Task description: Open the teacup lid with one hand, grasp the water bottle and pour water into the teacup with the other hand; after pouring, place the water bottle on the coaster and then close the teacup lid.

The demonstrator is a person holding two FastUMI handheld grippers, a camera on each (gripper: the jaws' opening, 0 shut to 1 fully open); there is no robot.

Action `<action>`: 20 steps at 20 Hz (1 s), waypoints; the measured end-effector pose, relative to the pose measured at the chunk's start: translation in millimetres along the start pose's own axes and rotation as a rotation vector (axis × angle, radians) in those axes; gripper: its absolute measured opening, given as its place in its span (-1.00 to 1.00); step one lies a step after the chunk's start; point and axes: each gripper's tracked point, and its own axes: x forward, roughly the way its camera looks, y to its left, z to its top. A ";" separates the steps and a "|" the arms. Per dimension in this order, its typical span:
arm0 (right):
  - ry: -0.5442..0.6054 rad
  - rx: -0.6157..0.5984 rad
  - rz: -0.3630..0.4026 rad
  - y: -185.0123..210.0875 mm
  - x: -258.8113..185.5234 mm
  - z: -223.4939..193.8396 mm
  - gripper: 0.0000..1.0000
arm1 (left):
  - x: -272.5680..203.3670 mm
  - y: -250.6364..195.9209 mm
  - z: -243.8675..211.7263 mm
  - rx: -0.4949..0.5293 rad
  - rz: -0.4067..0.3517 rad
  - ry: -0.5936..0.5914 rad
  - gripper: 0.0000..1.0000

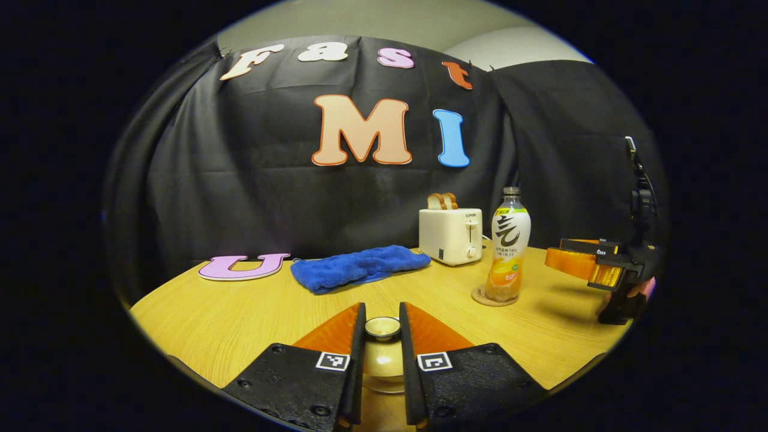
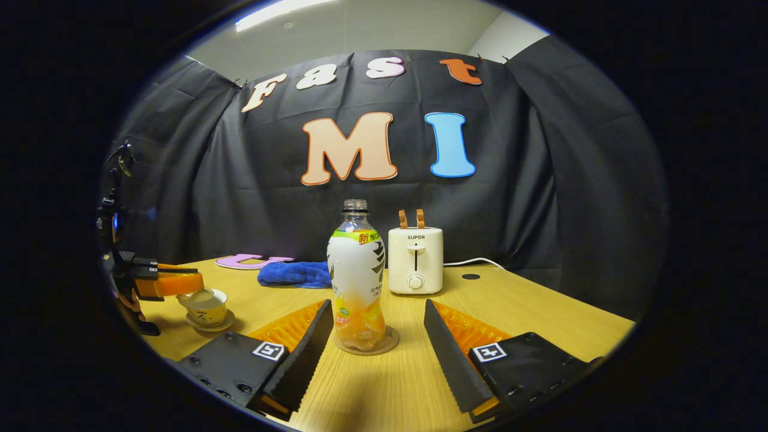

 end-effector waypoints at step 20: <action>0.001 -0.001 0.001 -0.7 0.7 0.5 0.93 | 1.2 1.5 7.7 -0.011 -0.008 -0.040 0.92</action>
